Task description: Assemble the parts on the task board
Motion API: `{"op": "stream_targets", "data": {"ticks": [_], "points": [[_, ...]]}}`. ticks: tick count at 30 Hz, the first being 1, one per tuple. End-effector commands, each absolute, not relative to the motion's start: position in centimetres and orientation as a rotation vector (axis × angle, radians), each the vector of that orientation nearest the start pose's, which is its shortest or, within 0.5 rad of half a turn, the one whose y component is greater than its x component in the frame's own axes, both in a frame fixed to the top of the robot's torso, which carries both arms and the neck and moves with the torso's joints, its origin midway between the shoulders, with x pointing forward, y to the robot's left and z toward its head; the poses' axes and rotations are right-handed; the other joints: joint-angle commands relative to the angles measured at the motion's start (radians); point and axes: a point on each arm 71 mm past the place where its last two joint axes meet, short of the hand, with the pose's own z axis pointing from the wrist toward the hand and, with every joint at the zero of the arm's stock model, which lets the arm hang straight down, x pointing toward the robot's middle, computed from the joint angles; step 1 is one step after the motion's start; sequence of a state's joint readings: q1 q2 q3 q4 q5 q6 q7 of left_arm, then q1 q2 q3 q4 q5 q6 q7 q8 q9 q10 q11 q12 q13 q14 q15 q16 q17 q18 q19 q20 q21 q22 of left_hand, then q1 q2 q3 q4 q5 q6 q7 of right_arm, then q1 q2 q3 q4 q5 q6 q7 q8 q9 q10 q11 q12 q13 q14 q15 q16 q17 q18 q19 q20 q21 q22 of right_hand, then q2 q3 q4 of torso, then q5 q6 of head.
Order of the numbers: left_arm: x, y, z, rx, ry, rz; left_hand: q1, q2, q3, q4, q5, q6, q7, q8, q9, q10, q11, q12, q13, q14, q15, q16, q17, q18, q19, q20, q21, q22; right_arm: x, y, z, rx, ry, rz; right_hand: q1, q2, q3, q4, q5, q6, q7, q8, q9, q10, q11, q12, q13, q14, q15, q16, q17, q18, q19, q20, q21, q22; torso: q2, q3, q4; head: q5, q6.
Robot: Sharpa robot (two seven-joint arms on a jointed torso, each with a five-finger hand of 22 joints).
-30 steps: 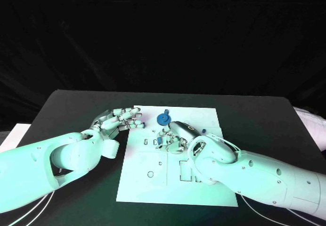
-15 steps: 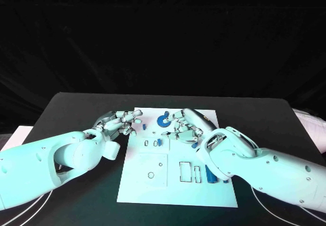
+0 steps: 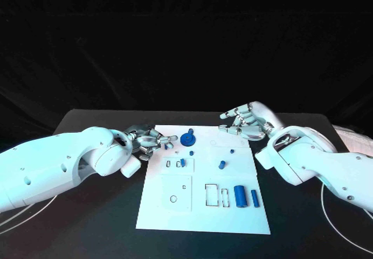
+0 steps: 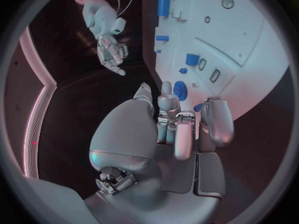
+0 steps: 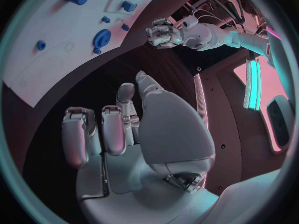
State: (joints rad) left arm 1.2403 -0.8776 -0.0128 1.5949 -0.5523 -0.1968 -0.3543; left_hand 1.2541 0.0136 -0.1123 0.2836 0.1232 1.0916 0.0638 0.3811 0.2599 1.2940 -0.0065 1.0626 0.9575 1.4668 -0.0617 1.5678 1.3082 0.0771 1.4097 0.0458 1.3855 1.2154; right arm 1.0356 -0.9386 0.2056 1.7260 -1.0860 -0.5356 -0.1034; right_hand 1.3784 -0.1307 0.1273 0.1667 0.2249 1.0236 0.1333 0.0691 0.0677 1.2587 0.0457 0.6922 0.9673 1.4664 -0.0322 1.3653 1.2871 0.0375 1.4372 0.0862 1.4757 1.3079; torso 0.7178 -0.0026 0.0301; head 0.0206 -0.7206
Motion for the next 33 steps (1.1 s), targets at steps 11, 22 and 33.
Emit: {"op": "stream_targets", "data": {"ticks": [11, 22, 33], "points": [[49.6, 18.6, -18.6, -0.402, 2.236, -0.432, -0.036, 0.030, -0.082, 0.006, -0.016, -0.080, -0.016, 0.160, 0.185, 0.031, -0.014, 0.102, 0.123, 0.104, -0.015, 0.003, 0.263, -0.023, 0.034, -0.009, 0.059, 0.100, 46.0, -22.0, -14.4, 0.373, 1.478, 0.932, 0.009, 0.005, -0.005, 0.001, 0.038, 0.006, -0.002, 0.006, 0.001, -0.007, -0.004, -0.006, -0.009, 0.043, 0.002, -0.011, -0.006, 0.011, -0.009, -0.004, -0.008, 0.064, -0.014, 0.0089, -0.0060, 0.010, -0.017], [50.2, 16.1, -19.6, -0.320, 2.291, -0.410, -0.066, 0.038, -0.115, 0.006, -0.037, -0.094, -0.022, 0.195, 0.242, 0.048, -0.019, 0.130, 0.157, 0.104, -0.020, 0.003, 0.263, -0.029, 0.048, -0.014, 0.074, 0.130, 46.2, -22.0, -14.5, 0.364, 1.482, 0.917, 0.009, 0.005, -0.006, 0.003, 0.049, 0.007, -0.002, 0.006, 0.001, -0.009, -0.004, -0.010, -0.014, 0.042, 0.002, -0.015, -0.010, 0.012, -0.012, -0.004, -0.011, 0.059, -0.011, 0.0074, -0.0081, 0.015, -0.024], [50.3, 14.9, -20.1, -0.255, 2.331, -0.395, -0.066, 0.029, -0.124, 0.006, -0.050, -0.098, -0.025, 0.207, 0.263, 0.052, -0.021, 0.138, 0.167, 0.104, -0.021, 0.003, 0.263, -0.029, 0.048, -0.015, 0.075, 0.132, 46.4, -21.8, -14.6, 0.362, 1.487, 0.915, 0.005, 0.006, -0.008, 0.007, 0.055, 0.007, -0.002, 0.006, 0.001, -0.012, -0.004, -0.015, -0.020, 0.041, 0.002, -0.018, -0.013, 0.013, -0.014, -0.005, -0.013, 0.056, -0.009, 0.0086, -0.0084, 0.011, -0.030]]}}
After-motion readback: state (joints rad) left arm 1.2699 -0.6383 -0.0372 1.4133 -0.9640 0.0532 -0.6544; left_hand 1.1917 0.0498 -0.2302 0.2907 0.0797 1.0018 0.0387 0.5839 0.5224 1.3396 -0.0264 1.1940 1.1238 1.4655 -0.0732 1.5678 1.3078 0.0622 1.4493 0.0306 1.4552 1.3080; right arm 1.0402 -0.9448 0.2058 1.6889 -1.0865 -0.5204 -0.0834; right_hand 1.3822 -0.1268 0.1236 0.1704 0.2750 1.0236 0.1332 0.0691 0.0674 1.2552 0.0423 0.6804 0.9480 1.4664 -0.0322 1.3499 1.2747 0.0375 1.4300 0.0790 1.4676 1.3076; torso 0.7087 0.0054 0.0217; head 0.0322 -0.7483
